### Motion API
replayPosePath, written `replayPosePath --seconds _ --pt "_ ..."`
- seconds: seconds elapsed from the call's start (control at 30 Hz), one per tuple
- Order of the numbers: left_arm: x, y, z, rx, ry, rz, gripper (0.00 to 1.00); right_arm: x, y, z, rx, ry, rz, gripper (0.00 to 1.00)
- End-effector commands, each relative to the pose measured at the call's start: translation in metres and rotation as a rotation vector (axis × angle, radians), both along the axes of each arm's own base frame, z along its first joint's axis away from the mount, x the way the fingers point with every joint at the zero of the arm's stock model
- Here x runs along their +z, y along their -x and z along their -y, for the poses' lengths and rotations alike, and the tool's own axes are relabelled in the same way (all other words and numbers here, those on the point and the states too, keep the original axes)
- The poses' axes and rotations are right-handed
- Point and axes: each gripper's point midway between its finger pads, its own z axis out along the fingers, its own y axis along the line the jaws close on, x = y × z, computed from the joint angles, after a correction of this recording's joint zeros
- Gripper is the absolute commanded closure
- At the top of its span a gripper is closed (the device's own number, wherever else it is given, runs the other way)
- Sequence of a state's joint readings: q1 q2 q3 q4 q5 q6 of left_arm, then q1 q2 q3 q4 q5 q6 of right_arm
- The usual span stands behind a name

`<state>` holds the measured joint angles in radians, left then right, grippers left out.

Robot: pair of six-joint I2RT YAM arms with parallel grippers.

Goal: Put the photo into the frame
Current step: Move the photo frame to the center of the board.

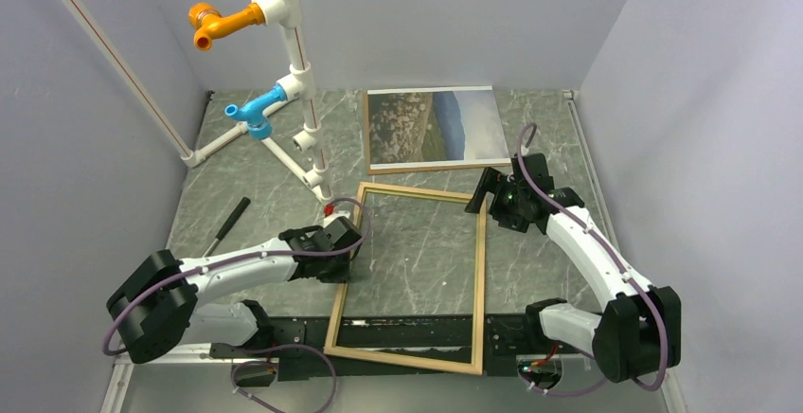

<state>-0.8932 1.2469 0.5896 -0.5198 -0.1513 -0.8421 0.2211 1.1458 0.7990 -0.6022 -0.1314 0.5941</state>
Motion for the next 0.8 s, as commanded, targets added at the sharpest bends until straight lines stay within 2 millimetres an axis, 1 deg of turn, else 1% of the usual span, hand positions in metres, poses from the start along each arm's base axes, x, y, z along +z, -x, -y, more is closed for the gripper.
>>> replayPosePath --seconds 0.0,0.2,0.43,0.67,0.77 --pt "-0.005 0.004 -0.01 0.046 0.008 -0.004 1.0 0.008 0.003 0.005 -0.005 0.015 0.026 0.0" --pt "0.002 -0.001 -0.013 0.111 0.034 0.025 1.0 0.007 0.007 0.005 -0.01 0.003 0.03 0.0" --pt "0.011 -0.016 -0.012 0.167 0.04 0.054 1.0 0.009 0.01 0.007 -0.013 0.007 0.04 0.0" --pt "0.014 -0.03 -0.012 0.189 0.031 0.056 1.0 0.027 0.013 0.013 -0.021 0.03 0.083 0.0" --pt "0.015 -0.034 -0.011 0.196 0.046 0.054 1.0 0.035 0.014 0.017 -0.03 0.043 0.103 0.0"
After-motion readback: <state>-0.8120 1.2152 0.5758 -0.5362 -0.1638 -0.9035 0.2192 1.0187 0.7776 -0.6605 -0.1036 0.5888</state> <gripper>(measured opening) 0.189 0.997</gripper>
